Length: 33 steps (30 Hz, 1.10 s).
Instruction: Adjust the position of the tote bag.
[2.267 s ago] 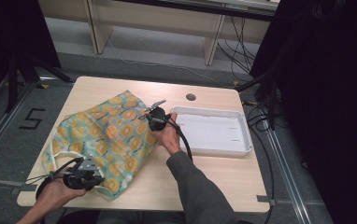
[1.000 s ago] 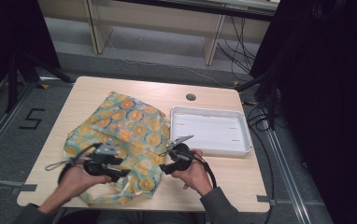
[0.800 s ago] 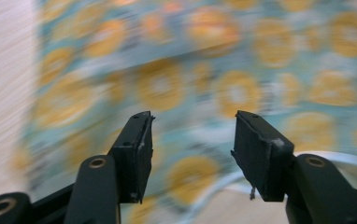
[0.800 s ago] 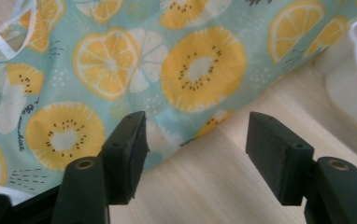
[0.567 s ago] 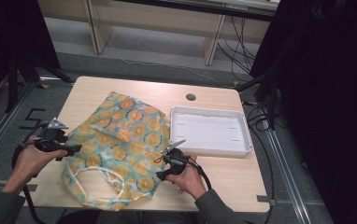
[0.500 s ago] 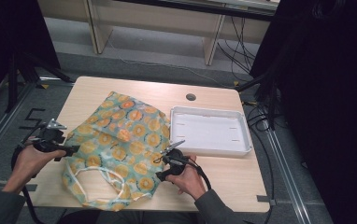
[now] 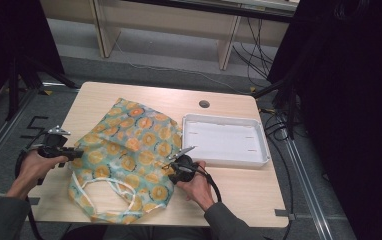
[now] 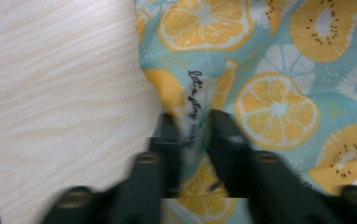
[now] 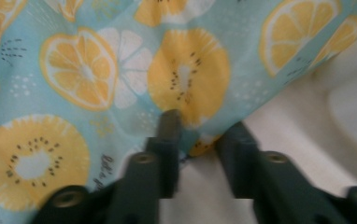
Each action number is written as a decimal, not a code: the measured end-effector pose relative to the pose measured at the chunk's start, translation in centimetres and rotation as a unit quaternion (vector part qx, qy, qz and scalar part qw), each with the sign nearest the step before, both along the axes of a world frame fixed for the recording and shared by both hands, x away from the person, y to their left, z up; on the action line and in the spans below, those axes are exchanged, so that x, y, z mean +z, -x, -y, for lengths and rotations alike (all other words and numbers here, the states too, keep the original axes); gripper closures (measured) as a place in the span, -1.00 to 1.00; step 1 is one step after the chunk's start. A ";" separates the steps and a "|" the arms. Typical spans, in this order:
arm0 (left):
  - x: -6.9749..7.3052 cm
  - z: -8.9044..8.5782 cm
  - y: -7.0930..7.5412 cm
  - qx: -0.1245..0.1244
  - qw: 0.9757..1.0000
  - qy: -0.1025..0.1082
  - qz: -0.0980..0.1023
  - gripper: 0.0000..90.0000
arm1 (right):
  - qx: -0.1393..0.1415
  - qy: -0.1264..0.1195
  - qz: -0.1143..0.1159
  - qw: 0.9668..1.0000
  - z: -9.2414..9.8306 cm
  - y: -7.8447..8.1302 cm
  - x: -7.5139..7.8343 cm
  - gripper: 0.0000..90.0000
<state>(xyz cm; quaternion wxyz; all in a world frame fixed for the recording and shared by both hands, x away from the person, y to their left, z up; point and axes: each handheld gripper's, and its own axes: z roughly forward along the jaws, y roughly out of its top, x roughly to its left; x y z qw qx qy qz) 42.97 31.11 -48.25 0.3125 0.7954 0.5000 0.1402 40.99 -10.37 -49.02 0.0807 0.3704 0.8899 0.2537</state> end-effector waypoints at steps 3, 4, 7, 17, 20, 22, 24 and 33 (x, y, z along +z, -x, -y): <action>0.0 0.5 0.7 -0.023 0.999 -0.023 -0.011 0.99 | 0.008 0.007 0.026 1.000 -0.1 -1.4 0.4 0.98; -0.1 0.7 1.0 -0.024 0.999 -0.026 -0.012 0.99 | 0.008 0.007 0.026 1.000 -0.1 -1.4 0.4 0.98; -0.3 1.1 2.0 -0.042 0.998 -0.039 -0.024 0.99 | 0.013 0.022 0.044 0.999 -0.6 -2.8 0.9 1.00; 0.5 3.8 4.3 -0.097 0.995 -0.007 -0.033 0.98 | 0.006 0.004 0.066 0.998 0.0 -4.2 3.1 0.93; 0.4 3.9 4.5 -0.104 0.993 -0.019 -0.049 0.85 | 0.010 0.007 0.071 0.997 0.9 -3.5 3.4 0.68; 0.5 3.5 4.4 -0.096 0.994 -0.028 -0.051 0.75 | 0.011 0.006 0.084 0.996 1.5 -3.1 3.6 0.46; 0.9 3.3 4.6 -0.088 0.994 -0.043 -0.045 0.49 | 0.001 -0.014 0.080 0.997 2.2 -2.2 4.5 0.30; 3.4 4.9 6.8 -0.080 0.993 -0.082 -0.015 -0.03 | 0.076 -0.058 0.060 0.994 1.4 4.3 4.9 0.07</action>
